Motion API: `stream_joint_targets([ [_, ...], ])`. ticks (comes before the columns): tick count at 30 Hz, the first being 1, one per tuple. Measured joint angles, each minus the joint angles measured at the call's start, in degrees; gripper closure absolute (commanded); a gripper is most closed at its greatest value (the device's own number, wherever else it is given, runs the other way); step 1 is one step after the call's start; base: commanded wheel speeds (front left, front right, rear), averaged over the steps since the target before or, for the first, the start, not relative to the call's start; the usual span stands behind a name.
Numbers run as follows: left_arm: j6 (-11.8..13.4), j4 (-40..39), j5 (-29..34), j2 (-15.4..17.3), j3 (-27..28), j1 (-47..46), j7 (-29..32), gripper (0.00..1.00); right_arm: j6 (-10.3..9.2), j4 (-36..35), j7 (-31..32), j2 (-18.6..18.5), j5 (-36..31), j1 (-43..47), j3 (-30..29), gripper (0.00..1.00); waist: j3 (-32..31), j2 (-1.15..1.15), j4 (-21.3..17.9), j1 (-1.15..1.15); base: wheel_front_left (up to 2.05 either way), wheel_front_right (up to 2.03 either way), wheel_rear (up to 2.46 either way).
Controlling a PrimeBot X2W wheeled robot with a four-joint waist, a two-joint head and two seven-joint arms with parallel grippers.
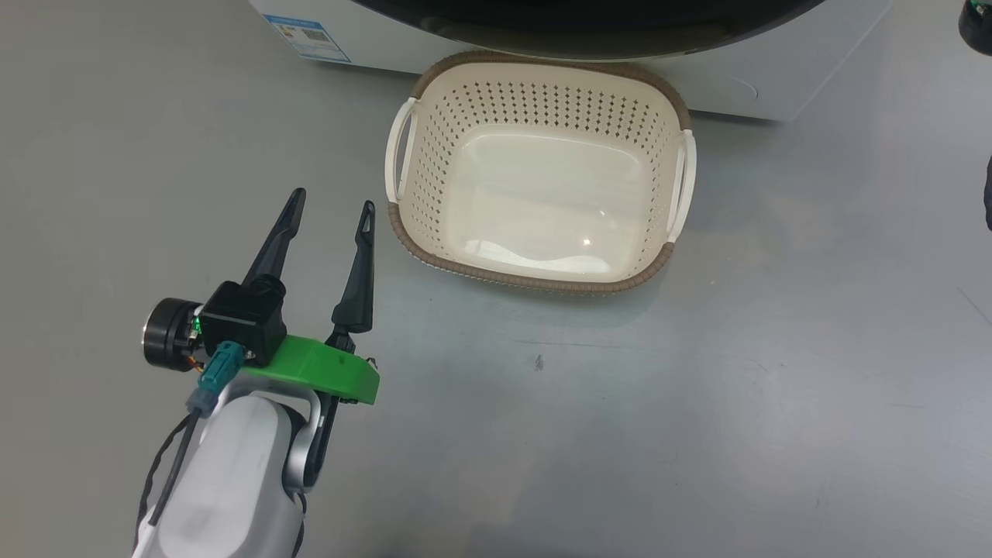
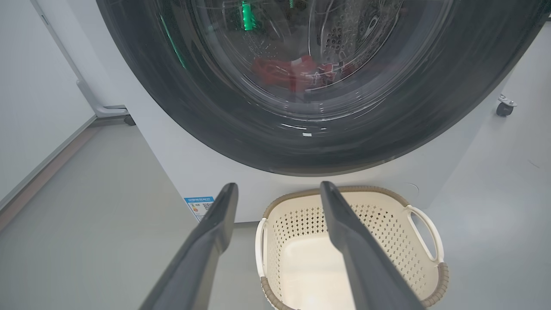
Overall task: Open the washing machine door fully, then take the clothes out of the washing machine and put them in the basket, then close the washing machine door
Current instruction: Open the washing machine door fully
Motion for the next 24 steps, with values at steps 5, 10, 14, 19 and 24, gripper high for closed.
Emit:
stream_joint_targets([
  [5,0.2,0.0,0.0,0.0,0.0,0.0,0.0,0.00,0.93,0.5,1.7,-0.2,0.4,0.0,0.3,1.00,-0.1,0.00,-0.3,0.00,0.00,0.00,0.00],
  [10,0.4,0.3,0.0,0.0,0.1,0.0,0.0,0.00,2.77,1.5,3.0,-0.4,0.9,0.6,0.7,1.00,-0.8,0.00,-0.6,0.00,0.00,0.00,0.00],
  [14,0.5,0.5,0.0,0.0,0.1,0.0,0.0,0.00,3.71,1.8,4.0,-0.3,1.4,1.7,0.9,1.00,-1.6,0.00,-0.9,0.00,0.00,0.00,0.00],
  [19,0.5,0.8,0.0,0.0,0.3,0.0,0.0,0.00,4.85,1.9,5.5,-0.5,1.4,2.8,1.7,1.00,-2.6,0.00,-1.3,0.00,0.00,0.00,0.00],
  [24,0.5,1.5,0.0,0.0,0.5,0.0,0.0,0.00,6.38,1.9,7.0,-0.1,2.0,4.1,2.2,1.00,-3.7,0.00,-1.7,0.00,0.00,0.00,0.00],
])
